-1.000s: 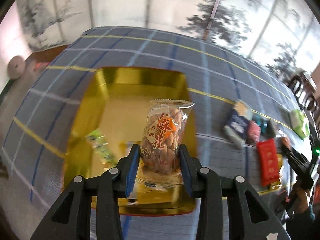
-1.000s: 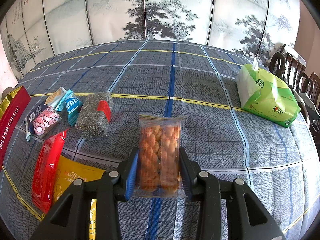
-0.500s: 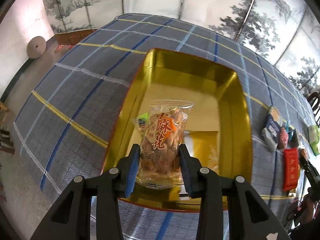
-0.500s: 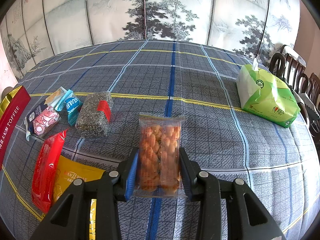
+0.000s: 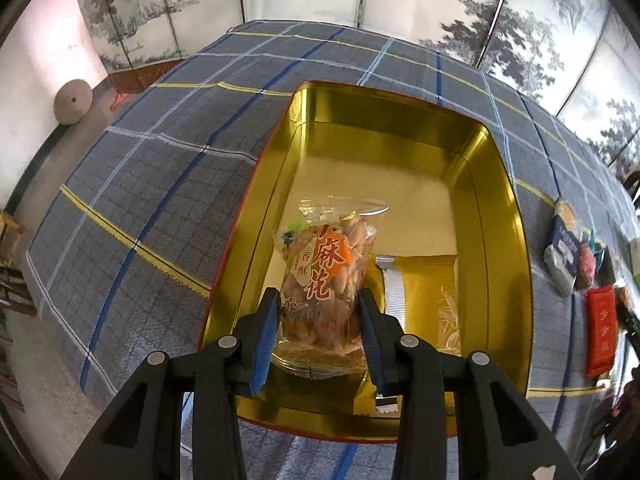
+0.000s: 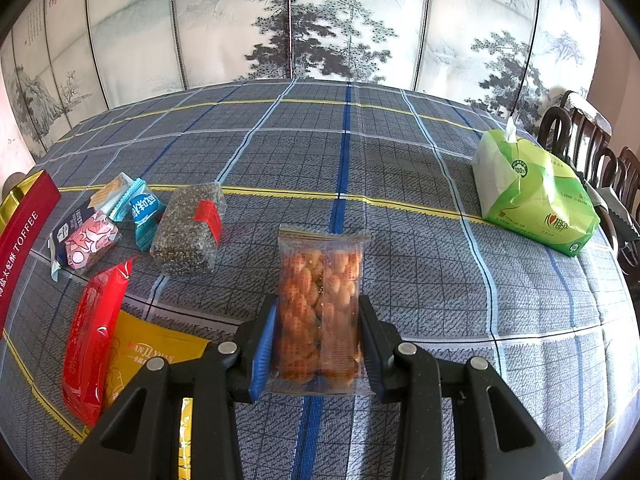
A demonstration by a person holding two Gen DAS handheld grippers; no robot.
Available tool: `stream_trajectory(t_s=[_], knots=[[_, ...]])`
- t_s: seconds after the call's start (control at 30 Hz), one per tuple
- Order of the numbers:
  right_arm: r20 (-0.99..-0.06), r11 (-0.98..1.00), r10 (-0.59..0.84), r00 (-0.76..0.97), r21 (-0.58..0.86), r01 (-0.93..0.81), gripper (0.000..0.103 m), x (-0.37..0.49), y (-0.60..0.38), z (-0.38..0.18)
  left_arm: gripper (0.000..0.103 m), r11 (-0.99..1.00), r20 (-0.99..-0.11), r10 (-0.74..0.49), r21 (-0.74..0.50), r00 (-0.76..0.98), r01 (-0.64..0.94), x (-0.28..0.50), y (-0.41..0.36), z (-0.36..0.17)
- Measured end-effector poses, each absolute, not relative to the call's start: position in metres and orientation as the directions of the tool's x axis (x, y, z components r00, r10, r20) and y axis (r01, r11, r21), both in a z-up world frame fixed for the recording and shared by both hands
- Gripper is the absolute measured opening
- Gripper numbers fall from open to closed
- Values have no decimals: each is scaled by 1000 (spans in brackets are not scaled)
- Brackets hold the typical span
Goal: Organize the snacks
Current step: 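Carry the fried dough snack bag into the gold tray and open the left tool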
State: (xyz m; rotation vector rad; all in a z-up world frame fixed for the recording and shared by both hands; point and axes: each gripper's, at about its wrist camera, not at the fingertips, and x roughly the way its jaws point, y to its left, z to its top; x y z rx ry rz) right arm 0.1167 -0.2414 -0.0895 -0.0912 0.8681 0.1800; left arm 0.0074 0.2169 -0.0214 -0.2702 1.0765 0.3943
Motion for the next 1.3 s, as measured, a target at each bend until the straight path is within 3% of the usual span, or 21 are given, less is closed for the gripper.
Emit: stream_trajectory(t_s=[0.47,0.6,0.7,1.3], knots=[[-765,981,120,632,-6,-194,39,116,-241,-90,38,904,-900,157,-35,407,-427,3,217,-26],[-765,981,121,632,-6,-194,39,116,-241,-90,42,907,-892,155,-41,424,-418,-1,217,-22],[-765,981,121,632,-5,-194,39,116,-242,-90,52,908,-882,164,-40,441,-418,-6,215,-18],[-765,981,120,632,-7,-194,39,116,-241,-90,59,922,-837,185,-32,515,-385,-20,195,10]])
